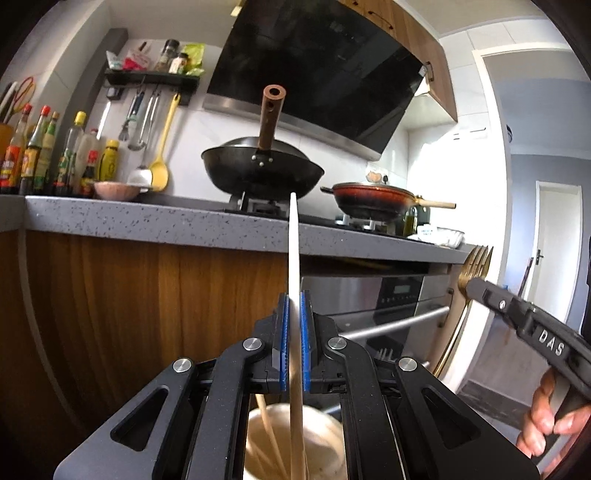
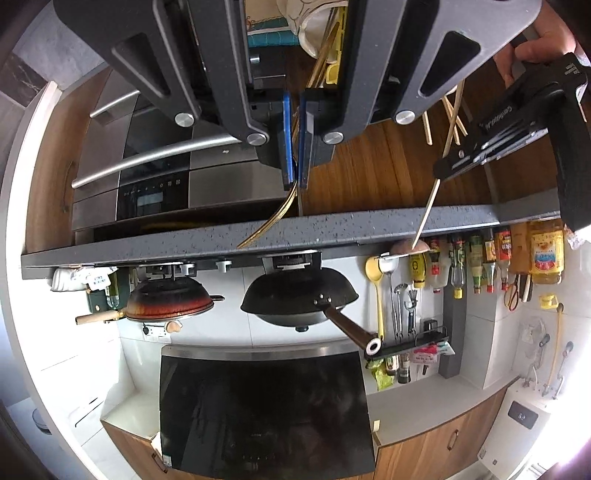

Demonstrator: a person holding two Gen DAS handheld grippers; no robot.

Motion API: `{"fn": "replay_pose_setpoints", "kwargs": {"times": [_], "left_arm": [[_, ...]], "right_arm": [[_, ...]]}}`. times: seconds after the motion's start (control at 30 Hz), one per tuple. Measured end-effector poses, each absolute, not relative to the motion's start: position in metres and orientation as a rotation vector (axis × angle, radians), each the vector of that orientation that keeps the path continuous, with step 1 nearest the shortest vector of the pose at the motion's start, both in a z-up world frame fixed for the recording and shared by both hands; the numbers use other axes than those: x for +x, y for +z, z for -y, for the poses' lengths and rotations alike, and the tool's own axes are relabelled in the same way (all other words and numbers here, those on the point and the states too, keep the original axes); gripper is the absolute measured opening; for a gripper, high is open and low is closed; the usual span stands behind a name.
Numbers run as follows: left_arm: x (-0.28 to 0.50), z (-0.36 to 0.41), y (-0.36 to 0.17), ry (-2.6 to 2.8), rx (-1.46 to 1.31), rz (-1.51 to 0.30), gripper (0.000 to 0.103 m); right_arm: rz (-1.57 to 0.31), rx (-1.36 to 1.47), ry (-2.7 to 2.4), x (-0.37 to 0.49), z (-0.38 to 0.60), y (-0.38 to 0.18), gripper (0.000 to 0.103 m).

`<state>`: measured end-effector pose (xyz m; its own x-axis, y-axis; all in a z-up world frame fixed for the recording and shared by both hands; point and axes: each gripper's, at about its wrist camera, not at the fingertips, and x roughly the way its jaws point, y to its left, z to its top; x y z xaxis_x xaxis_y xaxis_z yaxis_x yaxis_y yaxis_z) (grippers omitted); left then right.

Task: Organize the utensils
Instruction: 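Lift the chopstick over the taller pot while the right tool carries the fork over the shorter pot, then open the left tool to drop the chopstick while the right tool releases the fork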

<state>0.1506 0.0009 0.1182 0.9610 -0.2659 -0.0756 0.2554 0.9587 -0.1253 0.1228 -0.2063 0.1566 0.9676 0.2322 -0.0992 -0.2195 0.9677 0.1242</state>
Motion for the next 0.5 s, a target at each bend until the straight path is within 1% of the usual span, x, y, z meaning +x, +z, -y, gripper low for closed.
{"fn": "replay_pose_setpoints", "kwargs": {"times": [0.2, 0.4, 0.5], "left_arm": [[0.159, 0.013, 0.106, -0.28, -0.068, -0.088, 0.006], [0.141, 0.022, 0.093, -0.311, 0.019, -0.097, 0.006], [0.131, 0.022, 0.086, -0.305, 0.065, -0.131, 0.006]], "right_arm": [[-0.166, 0.096, 0.245, 0.132, 0.203, 0.136, 0.003], [-0.198, 0.104, 0.268, 0.13, 0.201, 0.118, 0.003], [-0.214, 0.099, 0.268, 0.126, 0.198, 0.109, 0.003]]}}
